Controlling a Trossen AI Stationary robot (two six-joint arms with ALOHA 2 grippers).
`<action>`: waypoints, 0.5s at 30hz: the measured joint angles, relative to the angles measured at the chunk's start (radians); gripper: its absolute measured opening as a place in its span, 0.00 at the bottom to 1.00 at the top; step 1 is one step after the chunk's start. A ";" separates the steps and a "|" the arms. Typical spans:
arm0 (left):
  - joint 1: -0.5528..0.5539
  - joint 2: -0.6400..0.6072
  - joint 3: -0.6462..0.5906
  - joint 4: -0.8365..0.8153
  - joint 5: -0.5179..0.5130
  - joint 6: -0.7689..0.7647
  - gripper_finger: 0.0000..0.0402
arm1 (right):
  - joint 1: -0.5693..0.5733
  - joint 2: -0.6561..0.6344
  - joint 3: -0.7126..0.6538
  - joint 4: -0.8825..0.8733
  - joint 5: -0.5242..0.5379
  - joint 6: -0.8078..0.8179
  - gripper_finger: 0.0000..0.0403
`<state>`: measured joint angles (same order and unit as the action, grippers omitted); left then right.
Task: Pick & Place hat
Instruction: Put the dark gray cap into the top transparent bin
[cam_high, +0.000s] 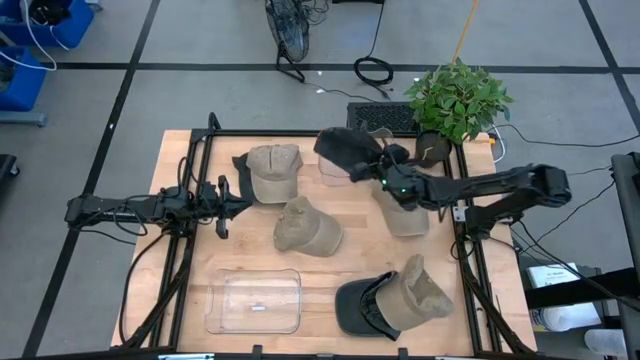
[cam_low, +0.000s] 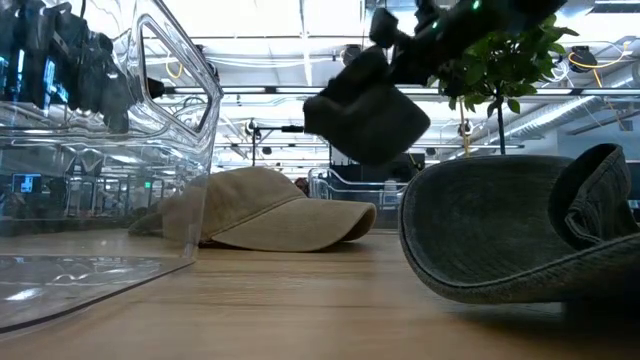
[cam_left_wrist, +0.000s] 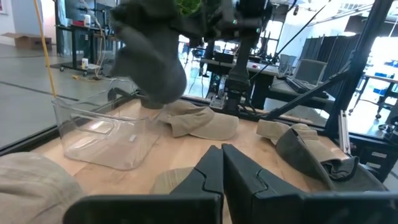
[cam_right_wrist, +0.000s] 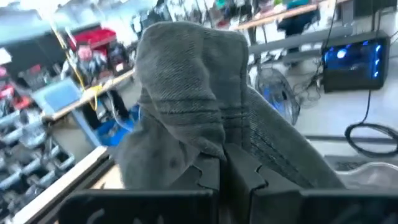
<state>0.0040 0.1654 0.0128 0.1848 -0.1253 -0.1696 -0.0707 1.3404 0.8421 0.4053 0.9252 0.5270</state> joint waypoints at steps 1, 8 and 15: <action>0.000 0.000 0.000 0.000 0.000 0.000 0.01 | -0.009 0.020 -0.024 0.071 0.001 -0.012 0.00; 0.000 0.000 0.000 0.000 -0.007 -0.043 0.06 | -0.144 0.137 -0.240 0.641 -0.190 -0.071 0.00; 0.000 0.000 0.000 -0.002 -0.007 -0.043 0.01 | -0.227 0.231 -0.297 0.712 -0.293 -0.024 0.00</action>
<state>0.0040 0.1658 0.0128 0.1833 -0.1326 -0.2123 -0.2973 1.5711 0.5449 1.1171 0.6326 0.5030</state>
